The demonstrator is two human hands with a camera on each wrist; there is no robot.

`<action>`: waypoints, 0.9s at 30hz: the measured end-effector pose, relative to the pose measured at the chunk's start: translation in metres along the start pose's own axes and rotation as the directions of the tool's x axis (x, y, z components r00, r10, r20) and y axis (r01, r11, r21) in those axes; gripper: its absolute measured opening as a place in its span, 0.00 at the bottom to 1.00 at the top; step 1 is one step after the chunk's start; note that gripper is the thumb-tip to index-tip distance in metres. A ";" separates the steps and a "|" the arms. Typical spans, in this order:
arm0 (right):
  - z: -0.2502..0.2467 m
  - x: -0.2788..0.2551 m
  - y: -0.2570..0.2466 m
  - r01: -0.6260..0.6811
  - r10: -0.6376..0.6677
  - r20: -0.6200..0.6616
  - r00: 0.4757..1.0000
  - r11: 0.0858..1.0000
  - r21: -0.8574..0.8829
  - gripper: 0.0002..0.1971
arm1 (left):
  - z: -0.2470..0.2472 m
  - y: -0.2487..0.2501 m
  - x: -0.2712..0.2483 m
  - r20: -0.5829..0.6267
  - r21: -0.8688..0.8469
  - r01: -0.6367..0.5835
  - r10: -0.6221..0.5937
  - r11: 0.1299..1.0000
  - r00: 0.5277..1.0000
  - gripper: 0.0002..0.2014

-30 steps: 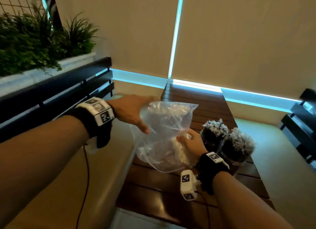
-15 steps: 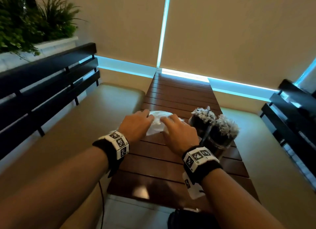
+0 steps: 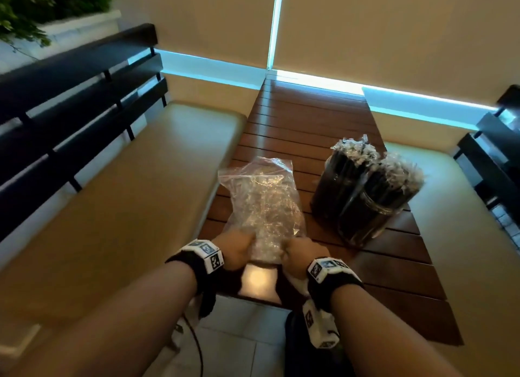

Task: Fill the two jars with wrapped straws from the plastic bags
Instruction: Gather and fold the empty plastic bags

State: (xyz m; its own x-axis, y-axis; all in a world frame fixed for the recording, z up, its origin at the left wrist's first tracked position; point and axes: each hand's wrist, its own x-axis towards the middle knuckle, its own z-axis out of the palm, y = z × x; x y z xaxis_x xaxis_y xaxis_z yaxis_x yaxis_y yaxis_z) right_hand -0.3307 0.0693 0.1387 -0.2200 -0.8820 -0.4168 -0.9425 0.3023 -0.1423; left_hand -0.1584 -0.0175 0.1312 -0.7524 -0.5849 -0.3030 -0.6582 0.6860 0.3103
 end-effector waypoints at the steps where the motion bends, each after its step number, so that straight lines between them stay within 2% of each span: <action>1: -0.001 0.005 -0.001 -0.017 0.017 0.027 1.000 1.000 0.009 0.15 | 0.001 -0.004 0.005 -0.017 -0.037 0.029 -0.030 0.999 0.999 0.13; 3: -0.001 0.013 -0.003 -0.049 0.048 0.043 0.998 0.999 0.021 0.17 | 0.005 -0.006 0.011 0.016 -0.030 0.084 -0.083 0.996 0.996 0.17; 5: 0.000 0.019 -0.005 -0.078 0.078 0.047 0.996 0.997 0.008 0.20 | 0.011 -0.005 0.017 0.014 0.017 0.123 -0.123 0.992 0.992 0.16; 8: 0.001 0.025 -0.007 -0.137 0.136 0.044 0.990 0.990 0.019 0.19 | 0.018 0.003 0.017 -0.172 0.108 0.127 -0.107 0.986 0.979 0.14; 10: 0.001 0.028 -0.010 -0.159 0.158 0.040 0.987 0.987 0.026 0.18 | 0.023 0.009 0.010 -0.255 0.261 0.052 0.017 0.964 0.967 0.13; 12: 0.000 0.029 -0.014 -0.153 0.152 0.030 0.988 0.988 0.021 0.16 | 0.028 0.010 0.003 -0.195 0.478 -0.089 0.204 0.874 0.959 0.11; 13: 0.000 0.029 -0.015 -0.143 0.142 0.015 0.990 0.990 0.017 0.14 | 0.030 0.007 0.001 -0.180 0.533 -0.134 0.267 0.835 0.947 0.11; 16: 0.001 0.024 -0.015 -0.121 0.121 -0.055 0.991 0.993 0.002 0.10 | 0.034 -0.009 -0.003 -0.126 0.469 -0.178 0.265 0.865 0.956 0.15; 18: 0.003 0.020 -0.015 -0.136 0.135 -0.090 0.987 0.991 -0.006 0.15 | 0.035 -0.013 -0.007 -0.165 0.488 -0.174 0.285 0.856 0.944 0.16; 20: 0.004 0.016 -0.015 -0.101 0.096 -0.137 0.986 0.995 -0.026 0.21 | 0.038 -0.013 -0.008 -0.214 0.539 -0.129 0.284 0.832 0.935 0.10; 22: 0.003 0.011 -0.016 0.026 -0.044 -0.212 0.976 0.996 -0.089 0.22 | 0.040 -0.009 -0.006 -0.257 0.523 -0.083 0.250 0.849 0.933 0.10; 24: 0.000 0.003 -0.015 0.181 -0.221 -0.241 0.945 0.967 -0.180 0.26 | 0.034 -0.006 -0.003 -0.311 0.445 -0.030 0.185 0.895 0.932 0.09; 27: -0.009 -0.004 -0.011 0.252 -0.316 -0.215 0.924 0.927 -0.277 0.31 | 0.024 -0.012 0.007 -0.276 0.166 0.062 -0.015 0.984 0.961 0.13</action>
State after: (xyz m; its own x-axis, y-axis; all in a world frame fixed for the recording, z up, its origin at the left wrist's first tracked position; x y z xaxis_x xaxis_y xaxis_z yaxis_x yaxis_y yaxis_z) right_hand -0.3216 0.0657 0.1503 0.0403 -0.9883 -0.1470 -0.9990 -0.0424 0.0111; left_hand -0.1553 -0.0199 0.1038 -0.7209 -0.6914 -0.0474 -0.6903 0.7104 0.1372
